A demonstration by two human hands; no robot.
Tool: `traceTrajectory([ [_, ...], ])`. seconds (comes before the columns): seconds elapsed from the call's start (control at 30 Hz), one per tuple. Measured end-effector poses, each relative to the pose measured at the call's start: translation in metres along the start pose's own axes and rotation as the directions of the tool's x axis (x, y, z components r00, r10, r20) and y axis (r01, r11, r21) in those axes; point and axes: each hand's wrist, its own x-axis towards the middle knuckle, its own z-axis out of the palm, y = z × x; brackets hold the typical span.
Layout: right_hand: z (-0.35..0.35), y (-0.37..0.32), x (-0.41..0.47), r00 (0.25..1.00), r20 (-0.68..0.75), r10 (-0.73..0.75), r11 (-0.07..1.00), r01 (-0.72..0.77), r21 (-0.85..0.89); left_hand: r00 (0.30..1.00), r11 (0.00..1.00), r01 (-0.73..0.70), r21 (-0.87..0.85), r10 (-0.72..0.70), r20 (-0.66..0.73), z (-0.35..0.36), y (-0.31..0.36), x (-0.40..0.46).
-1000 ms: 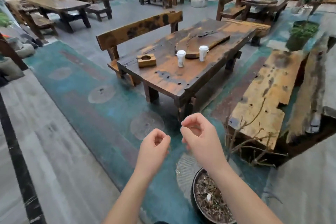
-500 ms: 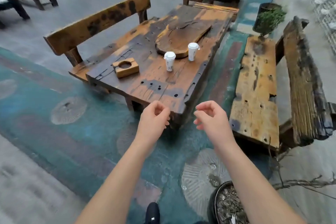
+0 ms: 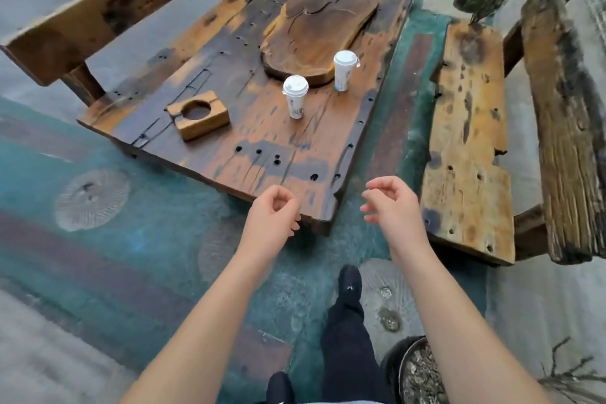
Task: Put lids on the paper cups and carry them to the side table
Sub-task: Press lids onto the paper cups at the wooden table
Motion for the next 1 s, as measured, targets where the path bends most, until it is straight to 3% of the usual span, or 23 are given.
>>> traceTrajectory([
  [0.13,0.008,-0.004,0.085,1.000,0.017,0.022,1.000,-0.022,0.008,1.000,1.000,0.007,0.028,-0.007,0.000,0.025,0.015,0.072],
  [0.3,0.032,-0.013,0.236,0.979,0.195,0.053,0.996,-0.038,-0.077,0.988,0.998,0.069,-0.008,-0.070,-0.135,0.061,0.029,0.190],
  [0.43,0.048,-0.029,0.356,0.922,0.356,0.152,0.967,-0.064,-0.245,0.924,0.978,0.181,-0.099,-0.204,-0.323,0.093,0.046,0.267],
  [0.63,0.083,-0.079,0.460,0.841,0.503,0.200,0.930,-0.001,-0.368,0.853,0.941,0.297,-0.163,-0.338,-0.397,0.118,0.085,0.331],
  [0.77,0.137,-0.096,0.486,0.753,0.626,0.205,0.909,0.089,-0.406,0.802,0.940,0.300,-0.163,-0.341,-0.490,0.107,0.090,0.355],
  [0.9,0.161,-0.095,0.495,0.731,0.666,0.147,0.883,0.206,-0.422,0.814,0.916,0.366,-0.164,-0.400,-0.422,0.101,0.067,0.372],
  [1.0,0.172,-0.093,0.510,0.708,0.700,0.095,0.769,0.395,-0.503,0.797,0.880,0.454,-0.138,-0.471,-0.378,0.101,0.049,0.392],
])
